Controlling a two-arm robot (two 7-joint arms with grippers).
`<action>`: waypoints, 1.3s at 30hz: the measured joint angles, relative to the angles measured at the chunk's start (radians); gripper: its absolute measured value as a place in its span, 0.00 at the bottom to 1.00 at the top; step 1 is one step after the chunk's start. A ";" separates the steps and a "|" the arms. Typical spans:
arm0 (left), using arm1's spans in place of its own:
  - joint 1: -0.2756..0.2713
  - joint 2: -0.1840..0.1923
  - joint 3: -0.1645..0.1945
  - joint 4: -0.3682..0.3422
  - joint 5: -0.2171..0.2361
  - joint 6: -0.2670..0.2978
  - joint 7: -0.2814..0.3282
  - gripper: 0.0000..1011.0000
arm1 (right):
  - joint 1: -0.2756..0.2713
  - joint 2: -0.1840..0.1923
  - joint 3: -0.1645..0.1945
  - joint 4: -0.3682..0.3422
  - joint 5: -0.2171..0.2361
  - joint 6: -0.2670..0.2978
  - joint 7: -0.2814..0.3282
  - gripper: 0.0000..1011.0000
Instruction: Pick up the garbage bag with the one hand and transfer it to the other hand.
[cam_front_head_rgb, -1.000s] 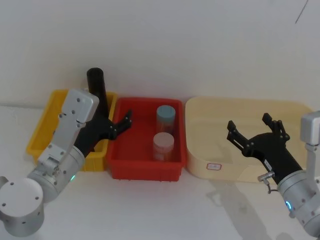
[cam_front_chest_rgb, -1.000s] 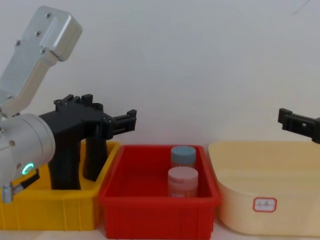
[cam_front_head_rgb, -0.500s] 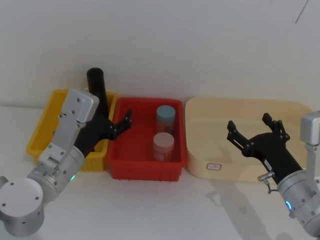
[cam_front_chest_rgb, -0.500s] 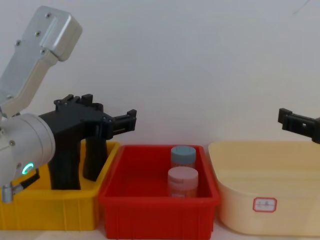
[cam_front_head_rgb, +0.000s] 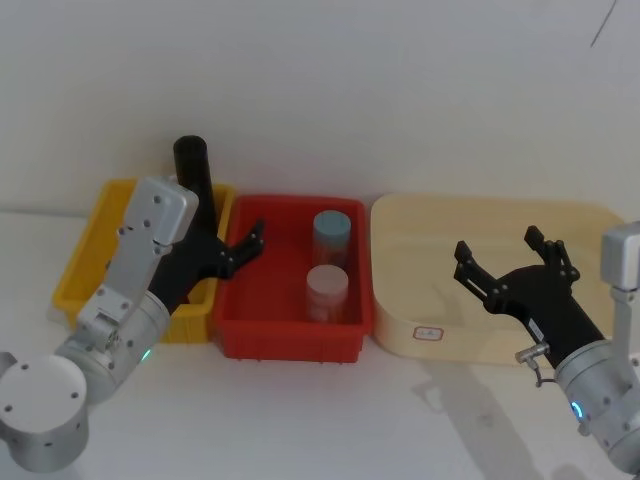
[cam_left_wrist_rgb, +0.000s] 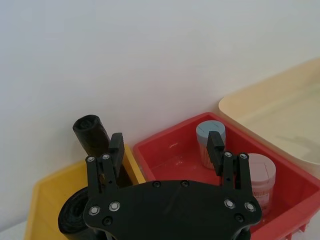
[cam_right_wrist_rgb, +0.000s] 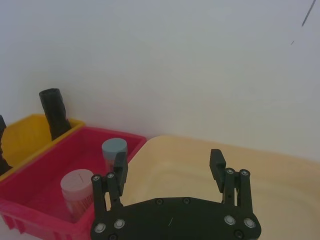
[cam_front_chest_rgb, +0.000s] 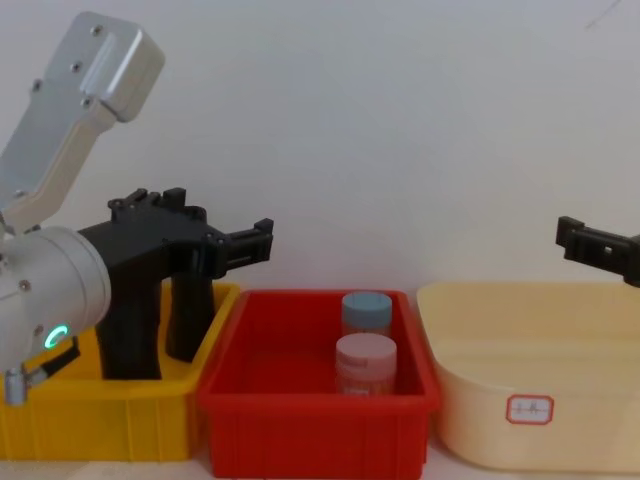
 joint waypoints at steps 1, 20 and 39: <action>-0.003 -0.001 0.000 0.000 0.001 0.003 0.000 0.99 | 0.001 0.000 0.000 0.001 0.000 0.000 0.000 0.99; -0.087 0.068 -0.054 -0.154 -0.053 0.236 -0.120 0.99 | 0.159 0.018 -0.044 0.042 0.041 0.167 0.133 0.99; 0.081 0.265 -0.278 -0.221 -0.230 0.260 -0.340 0.99 | 0.310 -0.035 -0.149 0.028 0.054 0.444 0.157 0.99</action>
